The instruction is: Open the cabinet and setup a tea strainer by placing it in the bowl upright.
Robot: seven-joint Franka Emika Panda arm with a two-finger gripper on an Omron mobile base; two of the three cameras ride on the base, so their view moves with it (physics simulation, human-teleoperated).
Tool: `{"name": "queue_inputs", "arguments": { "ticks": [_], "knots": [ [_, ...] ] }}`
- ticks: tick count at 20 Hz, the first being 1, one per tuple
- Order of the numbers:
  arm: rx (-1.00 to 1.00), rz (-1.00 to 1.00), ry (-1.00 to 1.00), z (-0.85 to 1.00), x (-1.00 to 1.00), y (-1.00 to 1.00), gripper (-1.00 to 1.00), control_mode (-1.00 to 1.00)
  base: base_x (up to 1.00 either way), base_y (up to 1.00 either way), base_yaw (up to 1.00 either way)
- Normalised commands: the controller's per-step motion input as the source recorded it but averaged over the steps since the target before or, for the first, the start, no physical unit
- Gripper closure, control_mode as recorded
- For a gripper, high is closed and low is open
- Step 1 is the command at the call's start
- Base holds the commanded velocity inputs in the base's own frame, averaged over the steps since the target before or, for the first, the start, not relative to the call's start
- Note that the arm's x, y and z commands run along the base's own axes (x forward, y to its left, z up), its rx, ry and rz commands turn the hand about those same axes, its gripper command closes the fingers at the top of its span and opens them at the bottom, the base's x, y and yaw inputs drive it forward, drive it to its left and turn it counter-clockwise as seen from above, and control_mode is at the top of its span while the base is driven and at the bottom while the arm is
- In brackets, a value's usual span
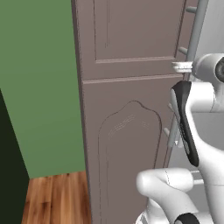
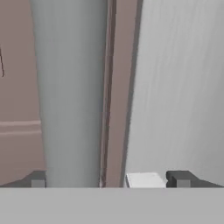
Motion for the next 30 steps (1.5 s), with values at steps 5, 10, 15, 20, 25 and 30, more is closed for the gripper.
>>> {"name": "queue_inputs", "arguments": {
  "ticks": [5, 10, 15, 20, 25, 30],
  "knots": [
    [0.4, -0.03, 0.05, 0.21, -0.01, -0.32, -1.0, -1.0, 0.0, 0.0, 0.0],
    [0.44, 0.0, 0.01, 0.27, -0.1, -0.34, -1.0, -1.0, 0.0, 0.0, 0.0],
    [0.15, 0.08, 0.0, 0.18, 0.0, -0.04, -1.0, -1.0, 0.0, 0.0, 0.0],
    [-0.09, 0.05, -0.01, 0.2, 0.0, 0.02, -1.0, -1.0, 0.0, 0.0, 0.0],
    [-0.23, 0.05, 0.0, 0.28, 0.06, 0.17, -1.0, -1.0, 0.0, 0.0, 0.0],
    [-0.1, 0.05, 0.0, 0.33, 0.08, 0.07, -1.0, -1.0, 0.0, 0.0, 0.0]
  ]
}}
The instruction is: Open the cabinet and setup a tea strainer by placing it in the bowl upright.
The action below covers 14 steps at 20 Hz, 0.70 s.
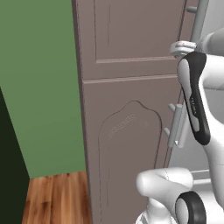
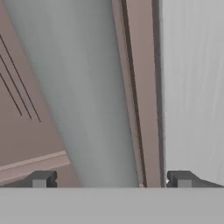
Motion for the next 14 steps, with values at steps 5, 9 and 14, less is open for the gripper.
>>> {"name": "queue_inputs", "arguments": {
  "ticks": [5, 9, 14],
  "knots": [
    [0.01, 0.05, 0.06, 0.06, 0.05, 0.0, -1.0, -1.0, 0.0, 0.0, 0.0],
    [0.04, 0.0, 0.08, 0.01, 0.05, -0.13, -1.0, -1.0, 0.0, 0.0, 0.0],
    [0.0, 0.0, 0.04, 0.0, 0.15, -0.1, -1.0, -1.0, 0.0, 0.0, 0.0]
  ]
}}
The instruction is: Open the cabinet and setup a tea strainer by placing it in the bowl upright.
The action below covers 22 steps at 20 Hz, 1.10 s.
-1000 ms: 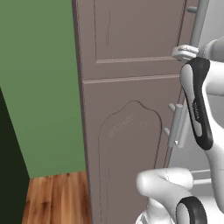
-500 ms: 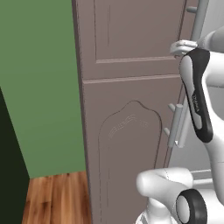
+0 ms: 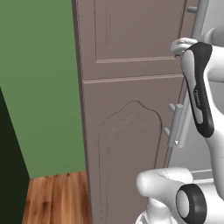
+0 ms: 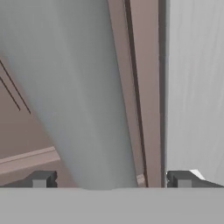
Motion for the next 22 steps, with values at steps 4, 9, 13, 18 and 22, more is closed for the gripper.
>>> {"name": "queue_inputs", "arguments": {
  "ticks": [4, 9, 13, 18, 22],
  "knots": [
    [0.0, 0.0, -0.02, -0.08, 0.13, -0.19, -1.0, -1.0, 0.0, 0.0, 0.0],
    [-0.01, 0.0, -0.18, -0.2, 0.01, -0.13, -1.0, -1.0, 0.0, 0.0, 0.0],
    [0.0, 0.0, -0.19, -0.16, 0.0, -0.03, -1.0, -1.0, 0.0, 0.0, 0.0],
    [0.0, 0.0, -0.09, -0.01, 0.09, -0.02, -1.0, -1.0, 0.0, 0.0, 0.0],
    [0.0, 0.0, 0.04, 0.03, 0.4, 0.0, -1.0, -1.0, 0.0, 0.0, 0.0]
  ]
}}
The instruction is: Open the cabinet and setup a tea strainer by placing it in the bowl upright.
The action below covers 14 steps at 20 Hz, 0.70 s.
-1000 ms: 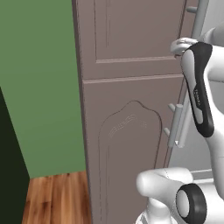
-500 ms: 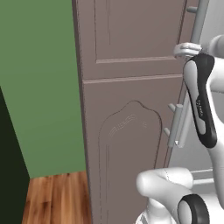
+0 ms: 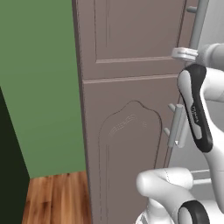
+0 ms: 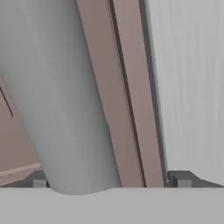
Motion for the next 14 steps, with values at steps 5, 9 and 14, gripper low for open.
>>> {"name": "queue_inputs", "arguments": {
  "ticks": [5, 9, 14],
  "knots": [
    [0.0, 0.0, 0.14, 0.26, 0.46, 0.0, -1.0, -1.0, 0.0, 0.0, 0.0],
    [0.0, 0.0, 0.11, 0.11, 0.38, 0.0, -1.0, -1.0, 0.0, 0.0, 0.0],
    [0.0, 0.0, 0.0, -0.02, 0.2, 0.0, -1.0, -1.0, 0.0, 0.0, 0.0]
  ]
}}
